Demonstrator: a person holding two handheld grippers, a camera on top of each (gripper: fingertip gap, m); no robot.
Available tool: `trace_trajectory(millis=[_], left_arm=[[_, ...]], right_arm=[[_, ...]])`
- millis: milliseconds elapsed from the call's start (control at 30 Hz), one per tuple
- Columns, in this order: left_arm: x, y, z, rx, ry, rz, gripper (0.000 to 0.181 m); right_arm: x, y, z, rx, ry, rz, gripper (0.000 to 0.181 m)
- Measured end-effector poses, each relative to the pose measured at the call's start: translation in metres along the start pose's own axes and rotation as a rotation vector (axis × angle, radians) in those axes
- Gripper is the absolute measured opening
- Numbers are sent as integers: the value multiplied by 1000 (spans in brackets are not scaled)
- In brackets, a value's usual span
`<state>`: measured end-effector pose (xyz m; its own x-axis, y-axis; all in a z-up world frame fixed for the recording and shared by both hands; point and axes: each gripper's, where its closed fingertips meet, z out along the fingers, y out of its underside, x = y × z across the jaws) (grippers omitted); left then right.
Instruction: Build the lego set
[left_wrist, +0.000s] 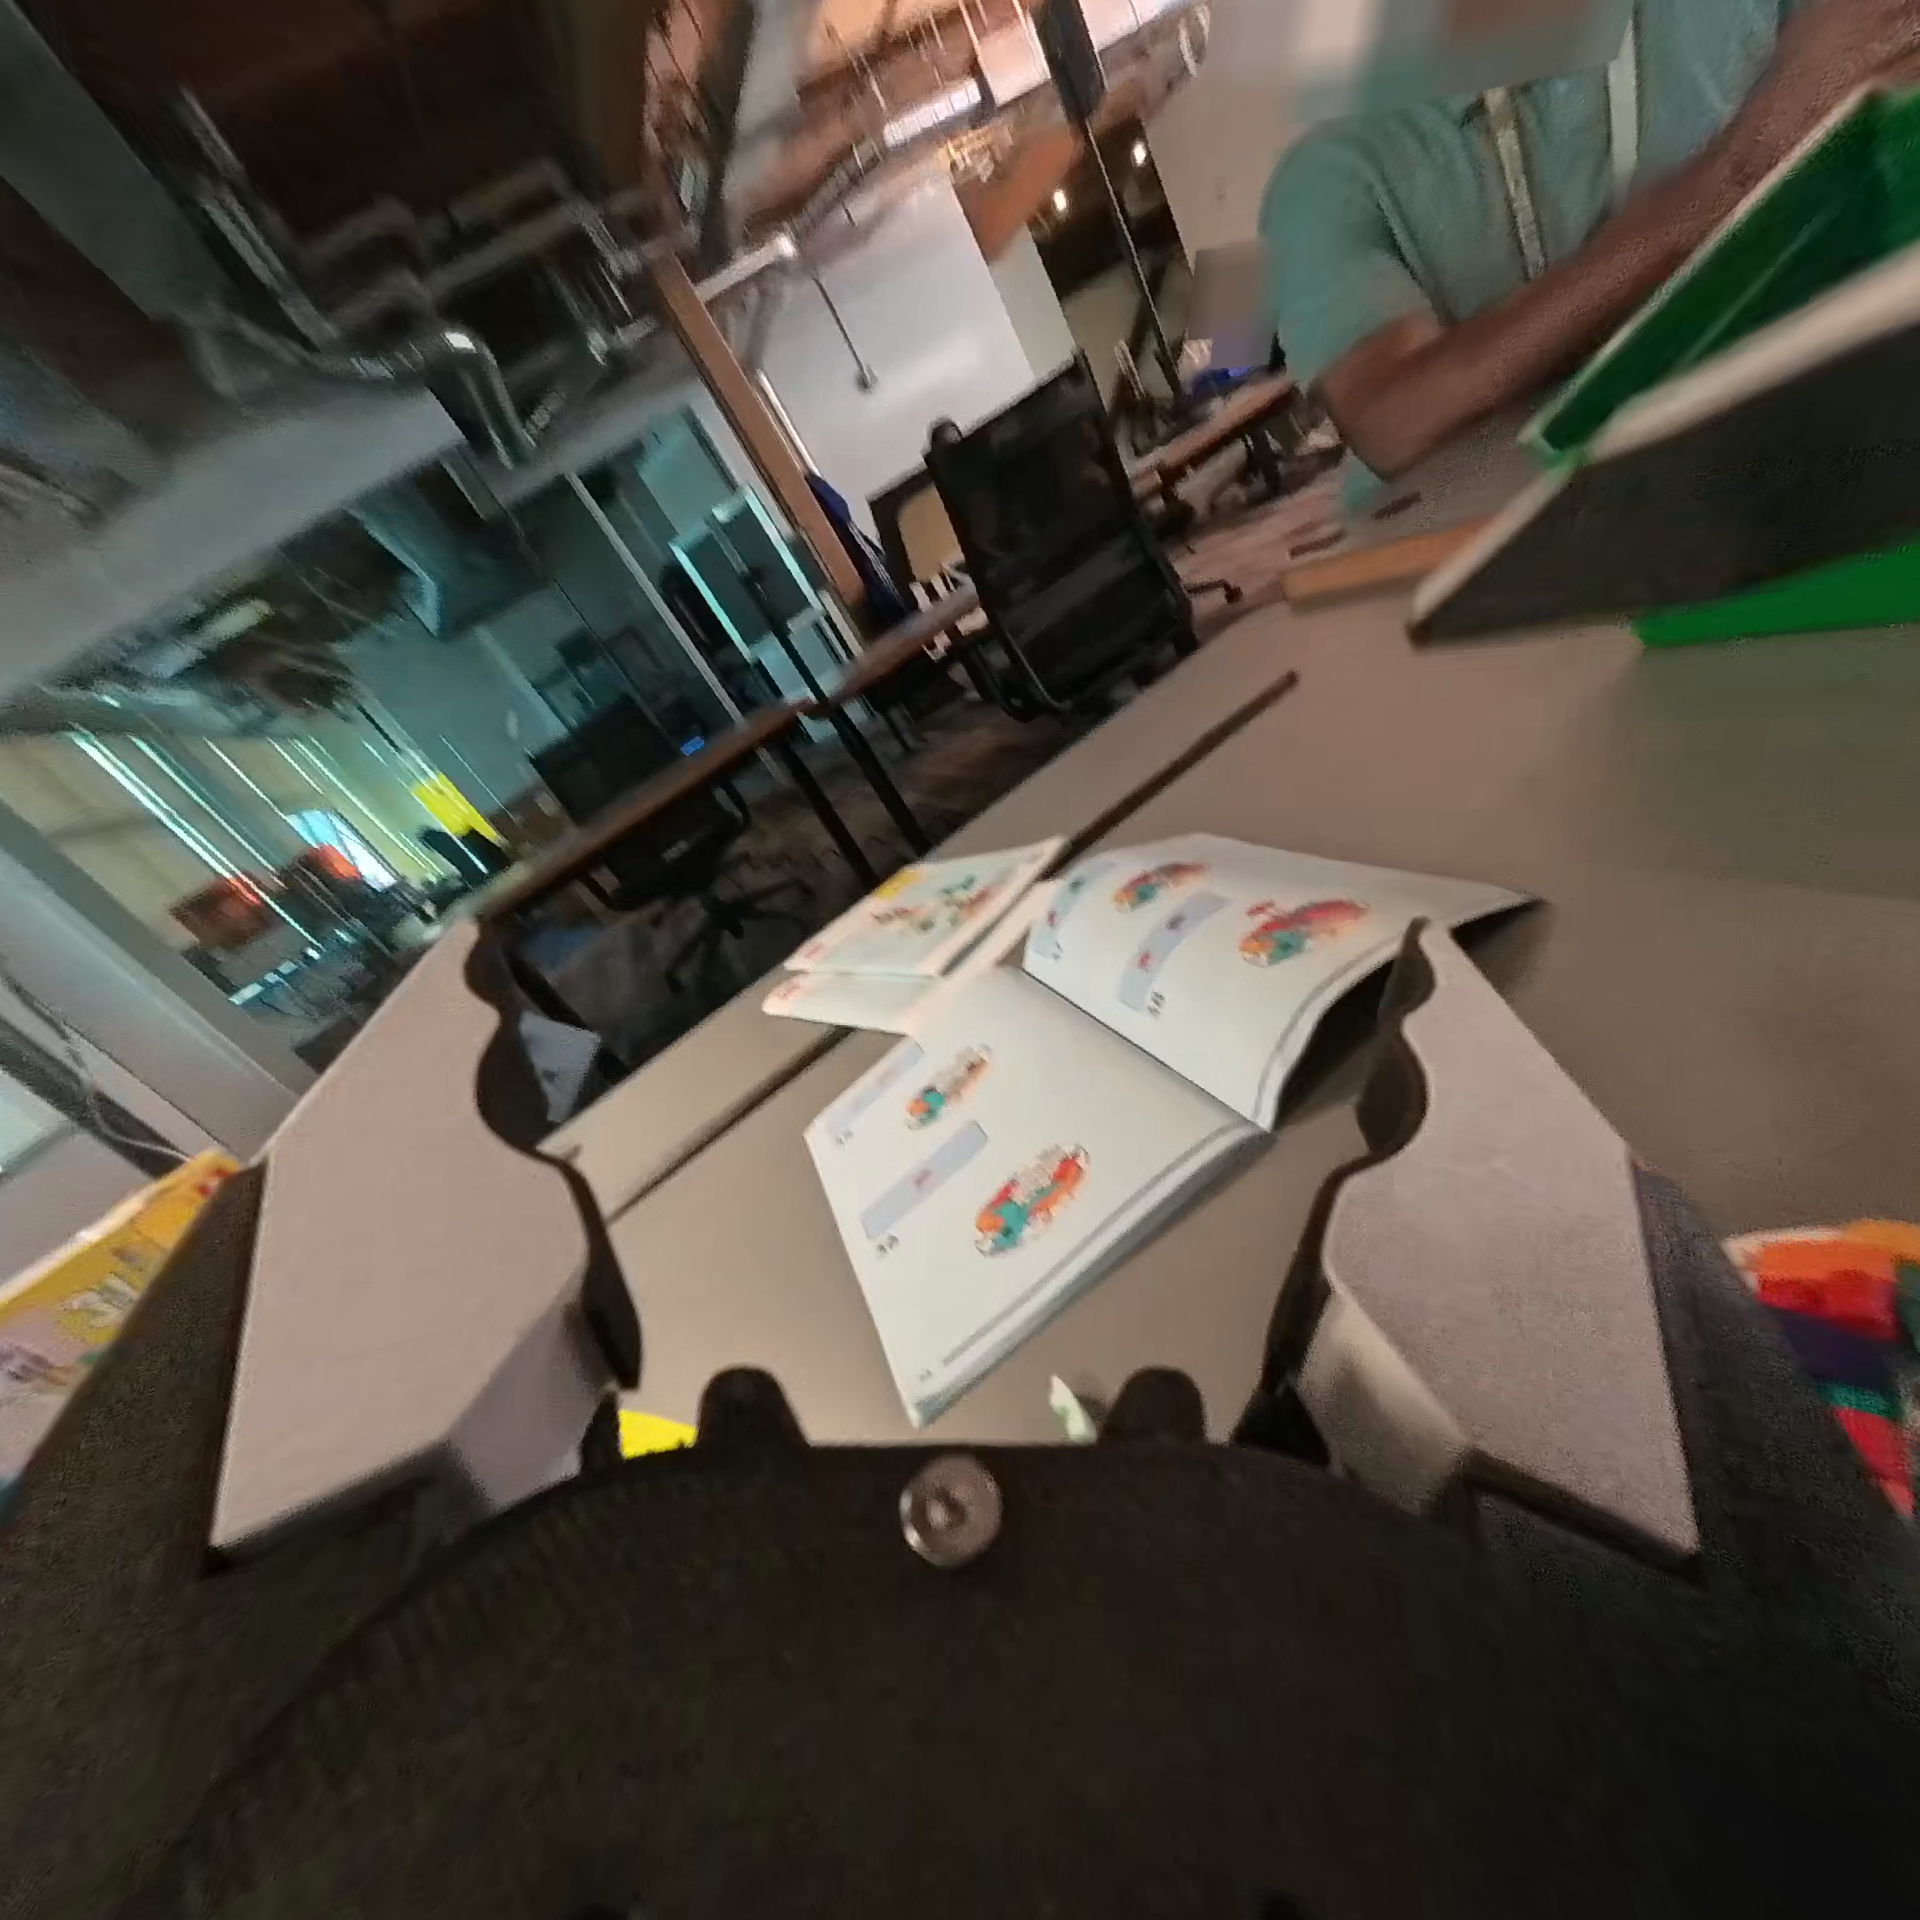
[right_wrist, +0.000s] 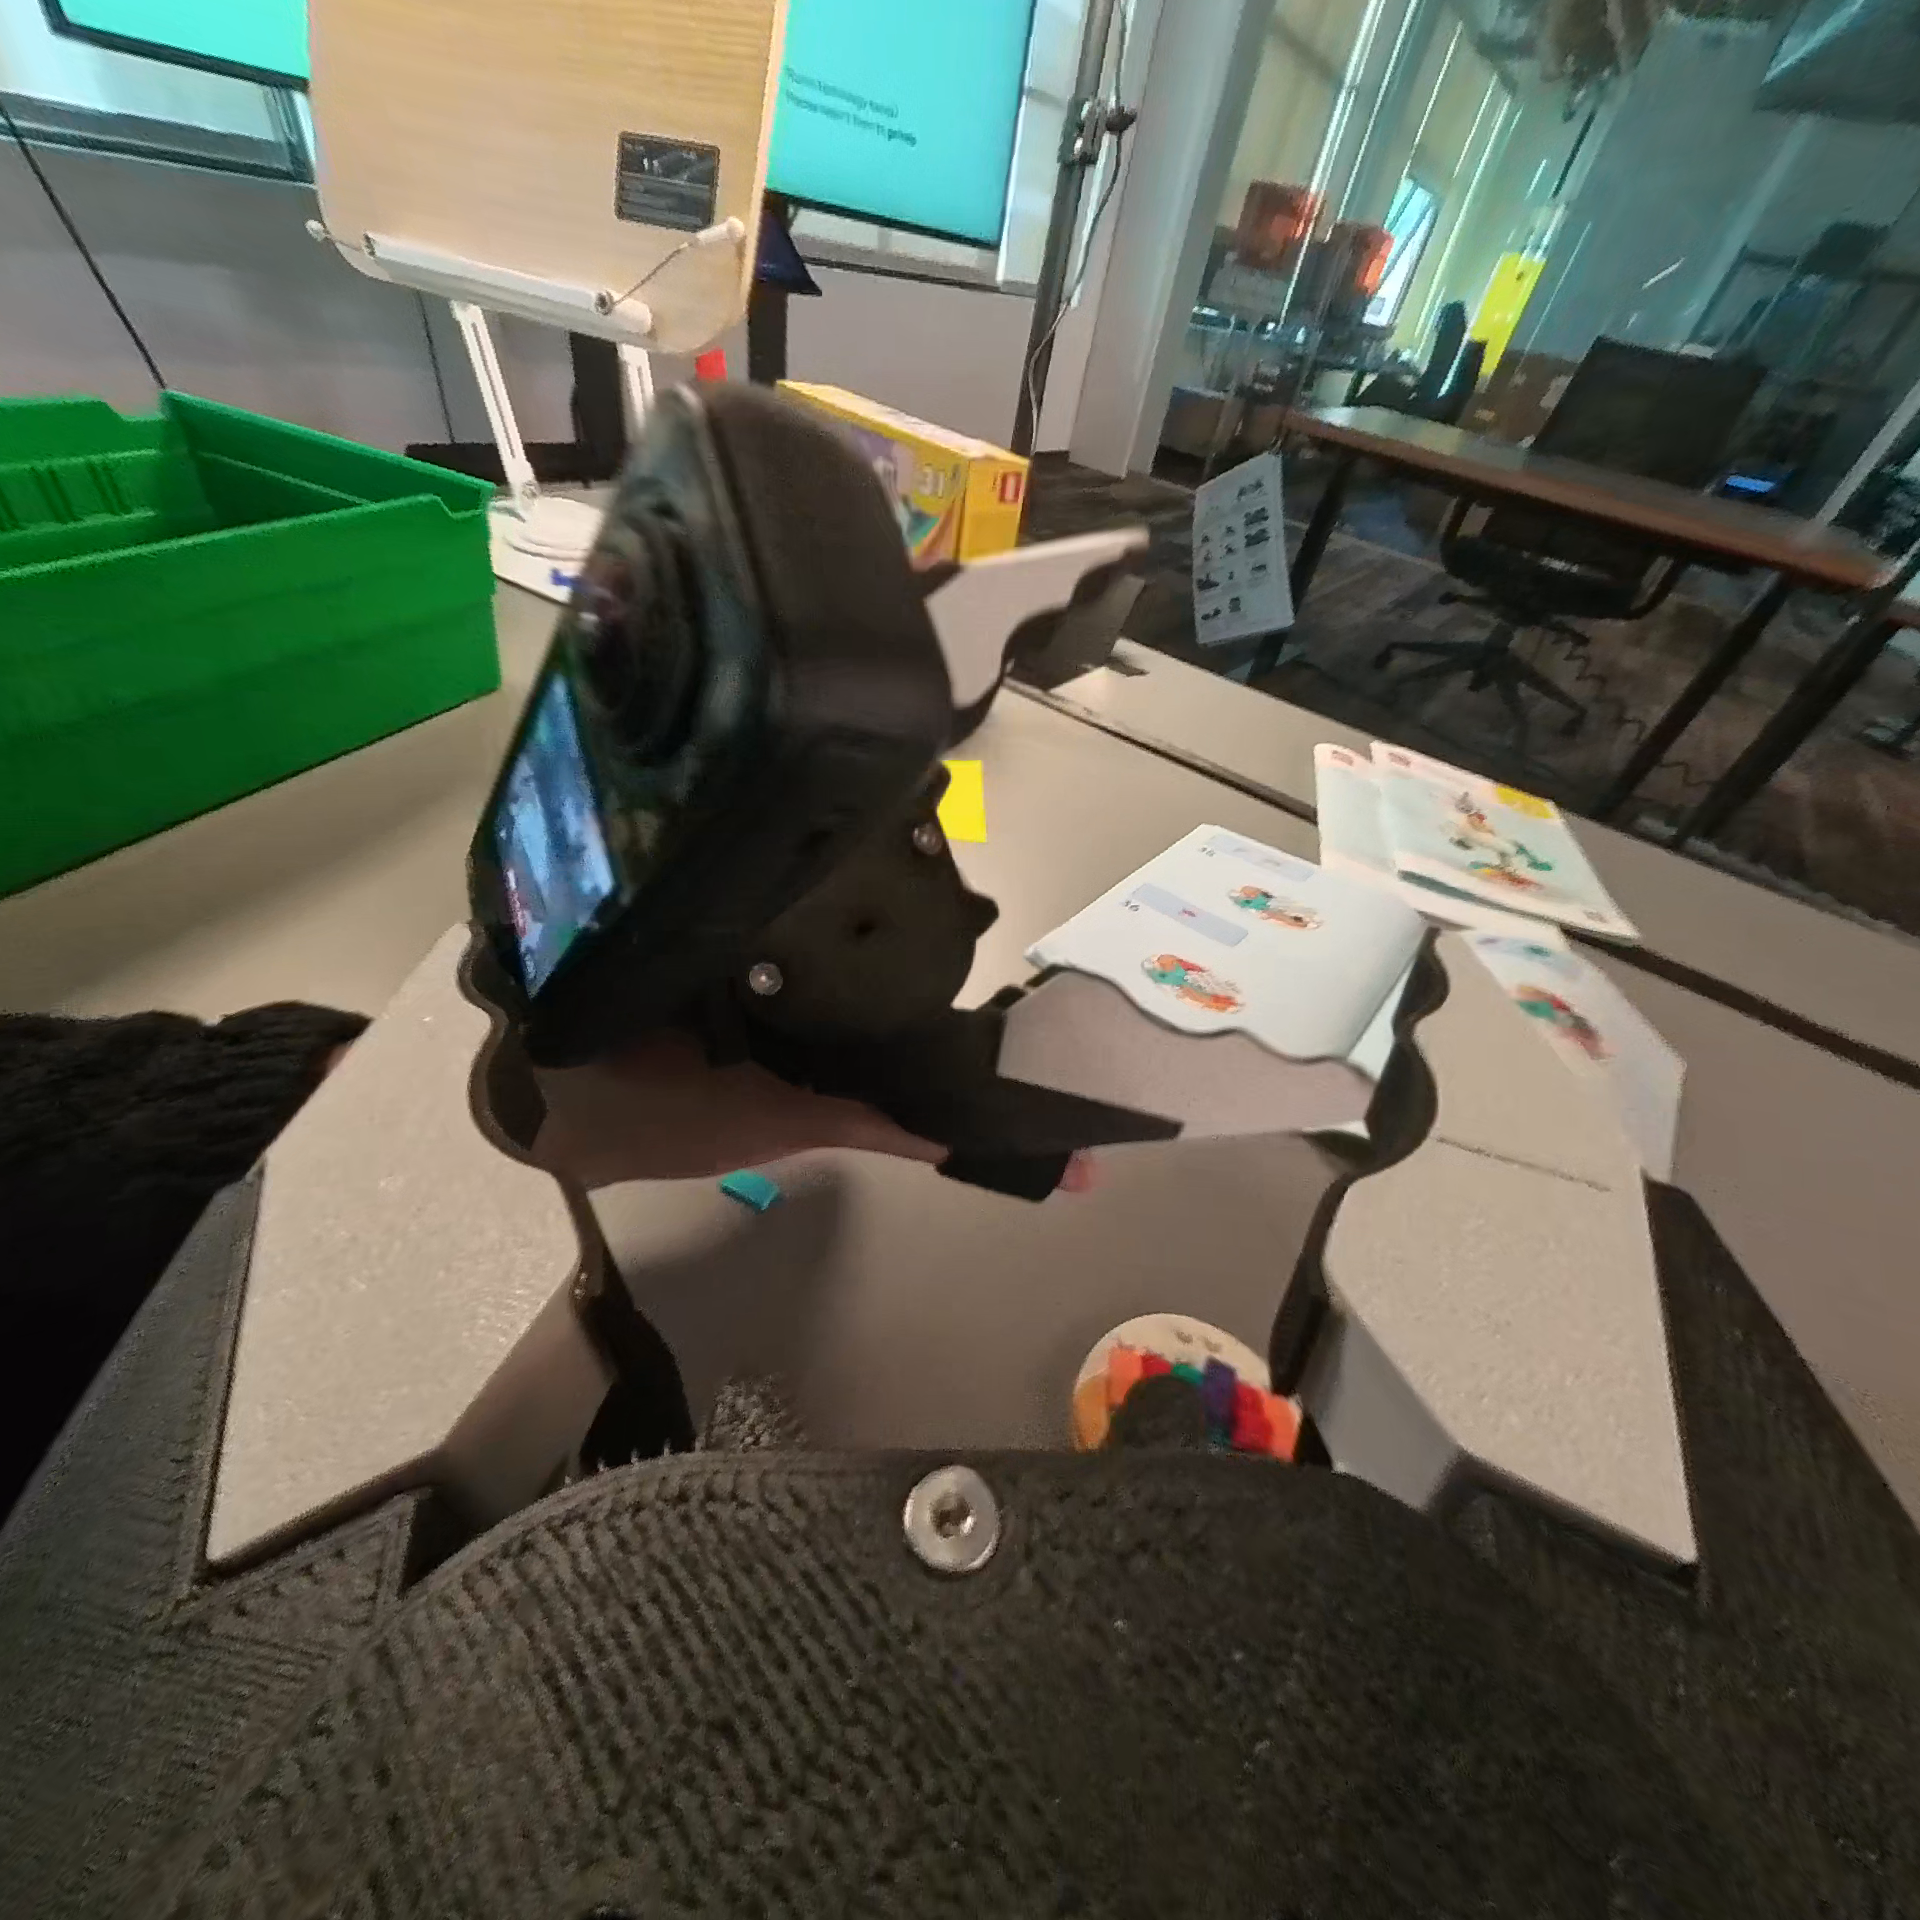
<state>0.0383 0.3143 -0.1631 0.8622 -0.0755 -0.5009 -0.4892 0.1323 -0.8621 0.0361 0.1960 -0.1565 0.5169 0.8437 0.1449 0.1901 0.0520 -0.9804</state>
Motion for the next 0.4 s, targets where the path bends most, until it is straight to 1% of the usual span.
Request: trace_trajectory(millis=[67, 267, 300, 400], left_arm=[[-6, -8, -1, 34, -35, 14, 157], [-8, -12, -4, 31, -54, 92, 157], [-8, -13, -5, 35, -55, 85, 157], [-16, -18, -11, 51, -72, -9, 157]], right_arm=[[-1, 2, -1, 2, -6, 22, 160], [-2, 3, -3, 5, -26, 56, 160], [-3, 3, -3, 8, -35, 64, 160], [-4, -4, -6, 14, -77, 114, 159]])
